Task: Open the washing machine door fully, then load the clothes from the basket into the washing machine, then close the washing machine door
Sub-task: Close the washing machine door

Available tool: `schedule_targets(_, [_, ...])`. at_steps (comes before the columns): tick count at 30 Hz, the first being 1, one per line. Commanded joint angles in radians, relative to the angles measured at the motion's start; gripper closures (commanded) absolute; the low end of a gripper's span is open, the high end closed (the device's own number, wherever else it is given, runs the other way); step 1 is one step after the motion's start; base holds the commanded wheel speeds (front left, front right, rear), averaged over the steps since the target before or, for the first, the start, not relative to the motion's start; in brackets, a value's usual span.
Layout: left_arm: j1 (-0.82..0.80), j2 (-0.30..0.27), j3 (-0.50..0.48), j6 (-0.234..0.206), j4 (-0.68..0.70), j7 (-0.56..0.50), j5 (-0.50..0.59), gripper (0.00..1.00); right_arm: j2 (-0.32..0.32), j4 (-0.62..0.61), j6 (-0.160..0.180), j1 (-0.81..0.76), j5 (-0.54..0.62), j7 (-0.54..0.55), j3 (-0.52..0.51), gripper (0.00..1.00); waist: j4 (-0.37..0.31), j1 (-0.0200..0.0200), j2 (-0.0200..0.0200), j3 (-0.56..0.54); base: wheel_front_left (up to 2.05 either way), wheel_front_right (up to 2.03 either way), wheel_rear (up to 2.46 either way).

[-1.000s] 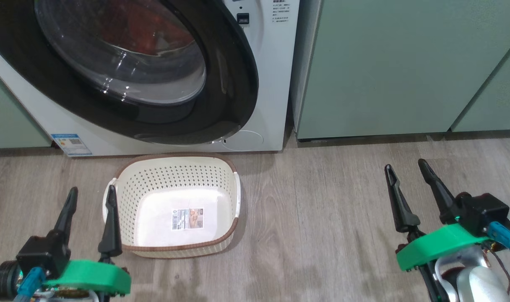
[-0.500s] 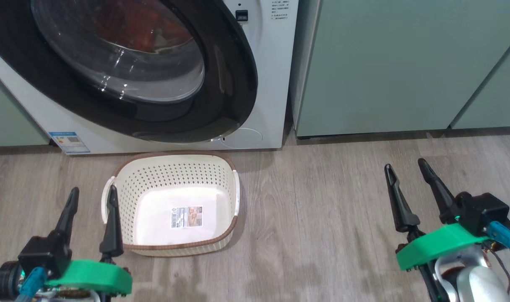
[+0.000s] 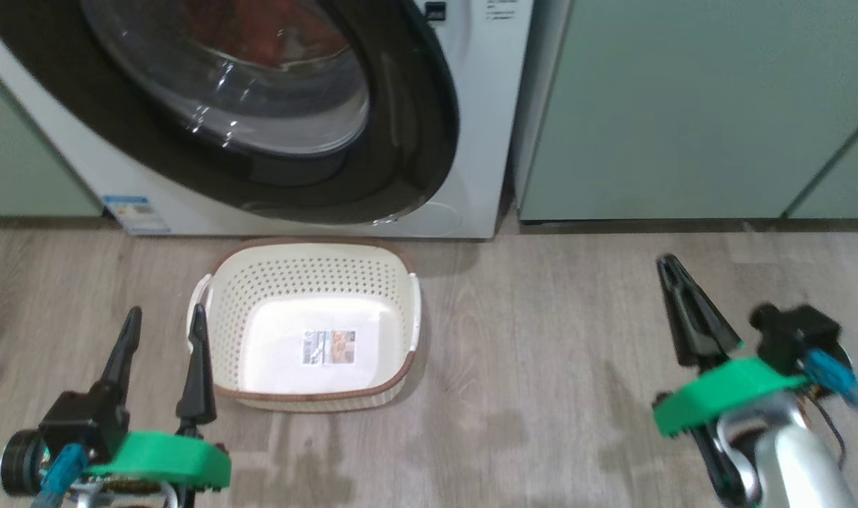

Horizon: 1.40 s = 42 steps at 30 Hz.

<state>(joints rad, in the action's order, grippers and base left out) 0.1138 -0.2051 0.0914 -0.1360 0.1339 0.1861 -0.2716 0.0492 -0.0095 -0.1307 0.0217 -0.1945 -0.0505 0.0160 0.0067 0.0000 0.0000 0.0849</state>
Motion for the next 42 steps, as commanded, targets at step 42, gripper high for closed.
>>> schedule_targets(42, [-0.268,0.104,-0.015,0.076,-0.034,0.075,-0.014,0.0,0.003,0.633,0.0,0.973,0.014,-0.006,0.157,1.0,0.304,0.0,0.0,0.244,0.0,0.0,0.0])
